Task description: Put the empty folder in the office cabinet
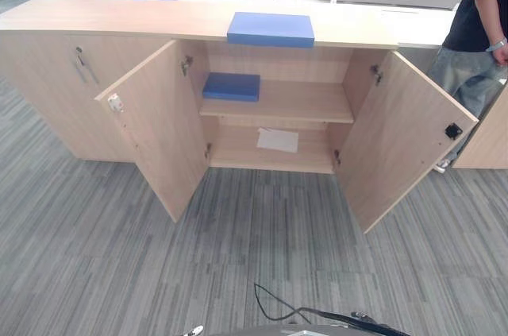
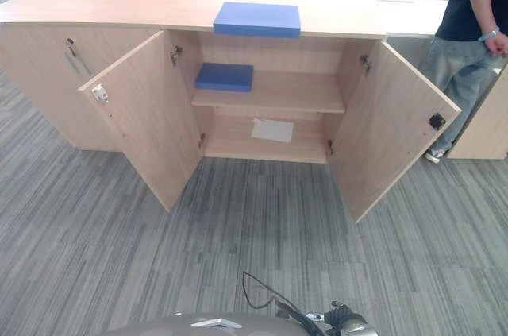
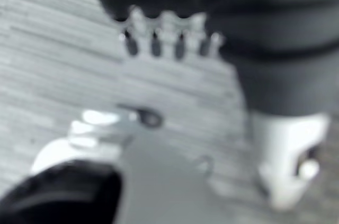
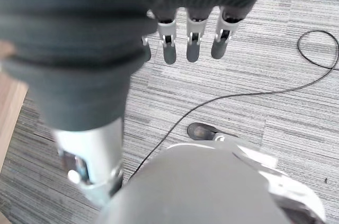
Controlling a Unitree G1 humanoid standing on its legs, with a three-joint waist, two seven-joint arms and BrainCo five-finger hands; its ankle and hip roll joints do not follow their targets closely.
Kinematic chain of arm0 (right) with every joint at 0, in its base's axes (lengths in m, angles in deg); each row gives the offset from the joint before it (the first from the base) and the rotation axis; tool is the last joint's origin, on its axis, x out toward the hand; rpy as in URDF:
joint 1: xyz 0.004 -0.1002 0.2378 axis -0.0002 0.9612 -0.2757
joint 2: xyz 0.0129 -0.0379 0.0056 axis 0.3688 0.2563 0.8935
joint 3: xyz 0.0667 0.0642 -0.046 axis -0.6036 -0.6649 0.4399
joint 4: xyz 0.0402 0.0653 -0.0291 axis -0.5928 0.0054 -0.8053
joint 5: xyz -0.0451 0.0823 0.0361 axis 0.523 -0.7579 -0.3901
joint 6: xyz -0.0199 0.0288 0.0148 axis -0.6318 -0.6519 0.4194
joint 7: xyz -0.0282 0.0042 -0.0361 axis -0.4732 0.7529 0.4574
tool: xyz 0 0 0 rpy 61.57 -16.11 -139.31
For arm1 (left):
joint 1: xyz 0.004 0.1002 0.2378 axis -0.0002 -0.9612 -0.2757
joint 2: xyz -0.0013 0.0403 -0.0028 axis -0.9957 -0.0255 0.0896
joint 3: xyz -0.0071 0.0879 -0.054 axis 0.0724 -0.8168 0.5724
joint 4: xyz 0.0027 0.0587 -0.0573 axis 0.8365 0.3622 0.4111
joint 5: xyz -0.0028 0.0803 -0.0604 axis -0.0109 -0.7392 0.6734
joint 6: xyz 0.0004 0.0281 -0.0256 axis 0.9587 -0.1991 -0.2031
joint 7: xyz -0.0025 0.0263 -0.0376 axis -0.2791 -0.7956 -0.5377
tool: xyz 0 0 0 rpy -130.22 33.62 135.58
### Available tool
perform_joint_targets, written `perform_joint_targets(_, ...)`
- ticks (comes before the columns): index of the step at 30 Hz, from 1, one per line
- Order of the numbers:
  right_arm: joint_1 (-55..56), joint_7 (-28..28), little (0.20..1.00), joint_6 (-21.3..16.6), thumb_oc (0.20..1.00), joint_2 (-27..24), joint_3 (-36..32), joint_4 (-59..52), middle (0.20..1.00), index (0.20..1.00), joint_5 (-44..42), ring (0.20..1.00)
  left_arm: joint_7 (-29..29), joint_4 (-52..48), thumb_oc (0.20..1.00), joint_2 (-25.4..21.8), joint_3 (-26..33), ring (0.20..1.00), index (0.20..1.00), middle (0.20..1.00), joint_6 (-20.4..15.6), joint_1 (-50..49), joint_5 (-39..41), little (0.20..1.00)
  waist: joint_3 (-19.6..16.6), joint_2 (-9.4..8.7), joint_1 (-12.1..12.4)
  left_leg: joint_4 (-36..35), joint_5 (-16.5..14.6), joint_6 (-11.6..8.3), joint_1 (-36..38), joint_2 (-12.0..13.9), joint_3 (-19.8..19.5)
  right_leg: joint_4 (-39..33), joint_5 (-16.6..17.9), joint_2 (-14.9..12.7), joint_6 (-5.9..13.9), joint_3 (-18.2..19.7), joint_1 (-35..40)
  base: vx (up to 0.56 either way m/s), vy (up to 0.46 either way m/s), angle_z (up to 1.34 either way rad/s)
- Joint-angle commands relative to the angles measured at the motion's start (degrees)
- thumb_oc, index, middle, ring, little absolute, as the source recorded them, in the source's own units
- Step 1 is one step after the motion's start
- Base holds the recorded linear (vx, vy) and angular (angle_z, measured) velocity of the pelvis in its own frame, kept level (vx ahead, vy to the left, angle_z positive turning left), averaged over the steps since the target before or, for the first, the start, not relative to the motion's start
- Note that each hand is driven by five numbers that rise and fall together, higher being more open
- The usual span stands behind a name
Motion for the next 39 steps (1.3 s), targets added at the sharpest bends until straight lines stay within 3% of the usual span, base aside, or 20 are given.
perform_joint_targets(1, -1.94, -0.76, 1.000, -1.09, 1.000, -1.82, 0.38, 0.63, 1.000, 1.000, -0.49, 1.000, -0.96, 1.84, 1.000, 0.60, 0.82, 1.000, 1.000, 1.000, -1.90, 2.79, -0.77, 1.000, 2.04, 0.58, -0.22, -0.56, -4.69, 1.46, -2.54, -3.33, 0.86, 2.04, -4.78, 1.52, 1.57, -1.12, 0.99, 0.00, 0.000, 0.00)
perform_joint_targets(5, -2.05, -0.72, 1.000, -0.97, 1.000, -1.79, 0.13, 0.77, 1.000, 1.000, -0.02, 1.000, -1.12, 1.91, 1.000, 0.60, 1.00, 1.000, 1.000, 1.000, -0.54, 2.46, 0.14, 1.000, 1.89, 0.68, -0.13, -0.56, -4.67, 1.37, -2.48, -3.36, 0.73, 1.88, -4.72, 1.50, 1.63, -1.21, 1.13, 0.00, 0.001, 0.01)
perform_joint_targets(39, -1.59, -2.15, 1.000, -3.18, 1.000, -1.93, 0.12, 0.76, 1.000, 1.000, 0.57, 1.000, -0.85, 1.97, 1.000, 0.66, 0.79, 1.000, 1.000, 1.000, -0.32, 2.26, -0.19, 1.000, 2.40, 0.69, -0.33, -0.56, -4.83, 1.59, -2.12, -3.36, 0.99, 2.05, -4.82, 1.44, 1.50, -1.32, 1.28, 0.00, 0.000, 0.00)
